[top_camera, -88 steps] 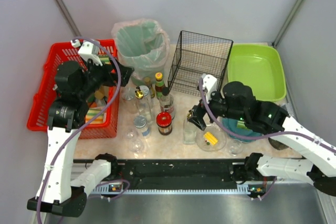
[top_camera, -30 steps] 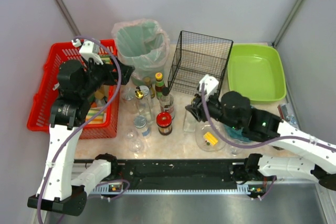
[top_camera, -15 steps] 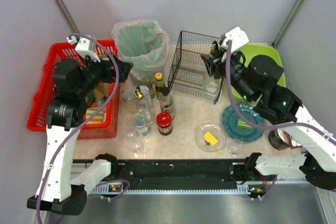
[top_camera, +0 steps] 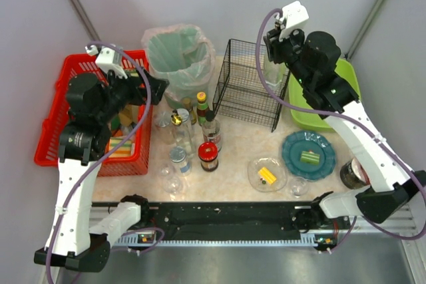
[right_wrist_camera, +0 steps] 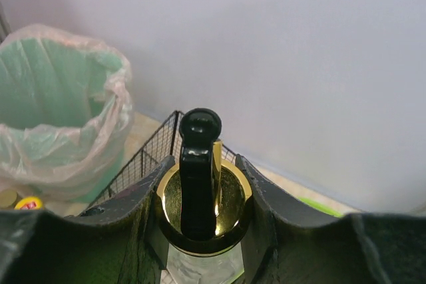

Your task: Clear the kitchen counter

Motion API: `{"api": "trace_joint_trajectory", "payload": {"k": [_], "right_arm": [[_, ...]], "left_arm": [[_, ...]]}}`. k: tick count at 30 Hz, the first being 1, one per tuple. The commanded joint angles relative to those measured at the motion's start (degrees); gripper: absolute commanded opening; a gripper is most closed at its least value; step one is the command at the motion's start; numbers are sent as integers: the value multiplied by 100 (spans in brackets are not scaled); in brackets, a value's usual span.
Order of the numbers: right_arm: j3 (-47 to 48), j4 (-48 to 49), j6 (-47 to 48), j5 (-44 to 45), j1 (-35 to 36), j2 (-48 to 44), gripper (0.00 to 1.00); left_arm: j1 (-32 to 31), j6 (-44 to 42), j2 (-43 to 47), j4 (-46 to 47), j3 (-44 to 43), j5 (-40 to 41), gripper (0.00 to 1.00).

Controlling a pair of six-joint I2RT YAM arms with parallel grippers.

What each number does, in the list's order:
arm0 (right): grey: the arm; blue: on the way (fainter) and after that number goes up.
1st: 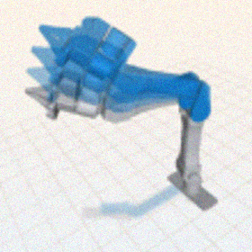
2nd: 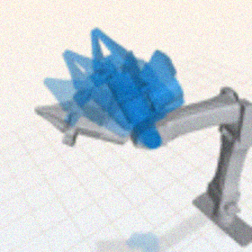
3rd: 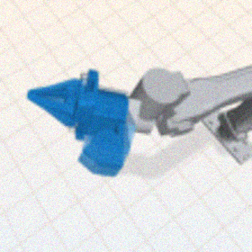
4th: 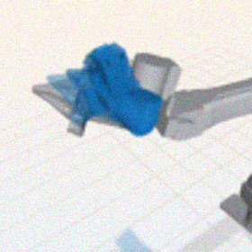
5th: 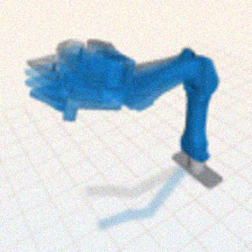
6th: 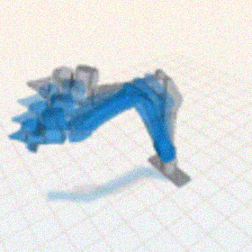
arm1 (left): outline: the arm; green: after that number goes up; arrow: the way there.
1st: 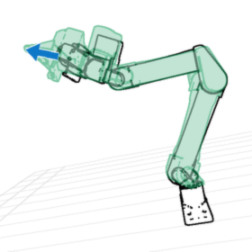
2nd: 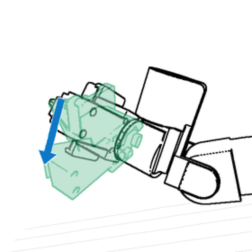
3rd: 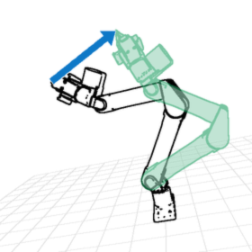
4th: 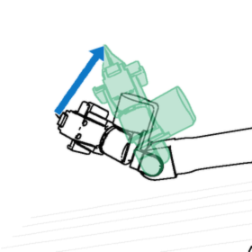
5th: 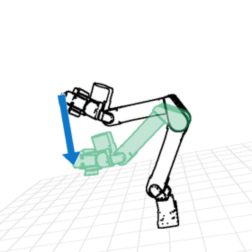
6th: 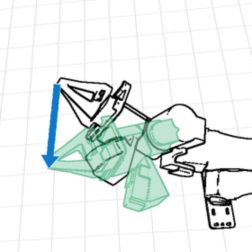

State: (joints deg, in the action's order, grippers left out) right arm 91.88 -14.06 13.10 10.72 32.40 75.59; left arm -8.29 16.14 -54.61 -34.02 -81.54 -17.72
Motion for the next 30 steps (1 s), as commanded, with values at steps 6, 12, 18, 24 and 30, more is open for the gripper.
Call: {"api": "trace_joint_trajectory", "payload": {"k": [6,12,18,24,30], "right_arm": [[1034,1907,35,-658,-577,561,0],[1175,2337,-176,-1220,-1051,983,0],[1350,2557,-624,-1862,-1490,1308,0],[1544,2611,-950,-2452,-1816,1686,0],[1807,2611,-1064,-2821,-2001,2038,0]], "left_arm": [[12,-331,73,-8,-257,101,99],[12,-392,12,-34,-336,119,99],[12,-384,-85,-87,-433,137,99],[12,-384,-199,-114,-512,198,99],[12,-419,-313,-193,-635,409,99]]}}
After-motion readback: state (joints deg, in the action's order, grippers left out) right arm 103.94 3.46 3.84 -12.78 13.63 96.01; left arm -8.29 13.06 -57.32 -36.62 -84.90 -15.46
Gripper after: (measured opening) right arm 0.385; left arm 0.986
